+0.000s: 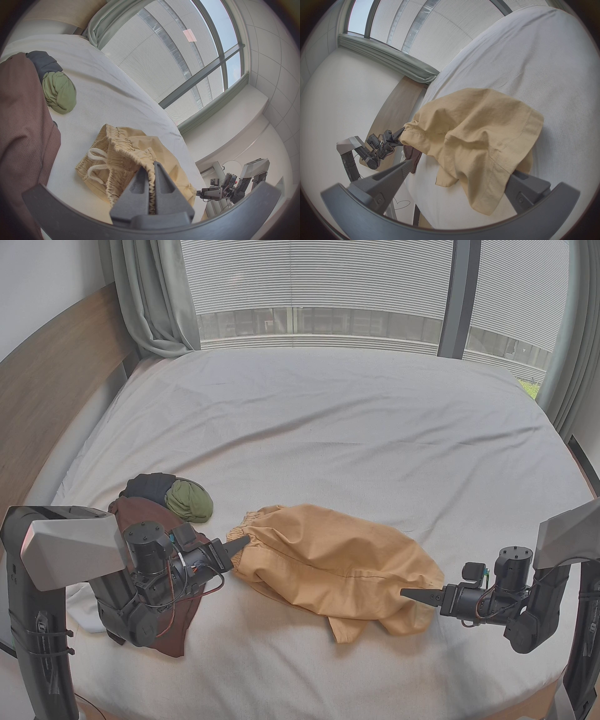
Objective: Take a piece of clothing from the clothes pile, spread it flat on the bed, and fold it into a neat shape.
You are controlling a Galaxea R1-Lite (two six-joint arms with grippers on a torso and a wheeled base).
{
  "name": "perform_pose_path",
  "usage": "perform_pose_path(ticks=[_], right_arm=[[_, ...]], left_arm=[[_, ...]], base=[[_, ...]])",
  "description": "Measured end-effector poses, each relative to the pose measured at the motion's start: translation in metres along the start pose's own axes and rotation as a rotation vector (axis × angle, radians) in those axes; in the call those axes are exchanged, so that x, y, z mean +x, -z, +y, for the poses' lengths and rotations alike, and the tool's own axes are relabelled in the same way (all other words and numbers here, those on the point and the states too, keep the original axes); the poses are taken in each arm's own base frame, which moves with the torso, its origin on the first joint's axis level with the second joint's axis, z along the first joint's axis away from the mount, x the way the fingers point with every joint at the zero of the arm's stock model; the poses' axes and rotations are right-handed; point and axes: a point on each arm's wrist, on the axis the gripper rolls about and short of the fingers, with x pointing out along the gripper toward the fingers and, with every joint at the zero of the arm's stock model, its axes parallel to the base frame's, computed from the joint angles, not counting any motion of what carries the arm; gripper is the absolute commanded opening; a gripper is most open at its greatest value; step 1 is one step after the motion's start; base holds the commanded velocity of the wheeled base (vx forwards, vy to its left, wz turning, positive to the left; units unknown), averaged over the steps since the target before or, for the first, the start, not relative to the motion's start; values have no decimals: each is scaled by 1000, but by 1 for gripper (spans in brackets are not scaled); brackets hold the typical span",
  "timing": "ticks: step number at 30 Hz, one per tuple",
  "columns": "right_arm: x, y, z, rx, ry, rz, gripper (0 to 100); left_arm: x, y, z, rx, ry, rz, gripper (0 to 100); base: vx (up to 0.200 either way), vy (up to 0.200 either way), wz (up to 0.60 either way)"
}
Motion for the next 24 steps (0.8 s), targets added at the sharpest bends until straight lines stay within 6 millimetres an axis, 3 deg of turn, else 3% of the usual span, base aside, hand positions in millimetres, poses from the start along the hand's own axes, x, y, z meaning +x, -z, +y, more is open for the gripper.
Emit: perform_pose_path(ticks=[21, 22, 24], right_arm=[[15, -8, -10, -16, -9, -28, 100], [15, -8, -11, -16, -9, -28, 0], [16, -8, -11, -16, -9, -27, 0]], left_arm=[[0, 0, 0, -1, 2, 1, 0], [0, 0, 0, -1, 2, 1, 0], [0, 0, 0, -1, 2, 1, 0]], base=[[0, 0, 0], [0, 0, 0], [0, 0, 0]])
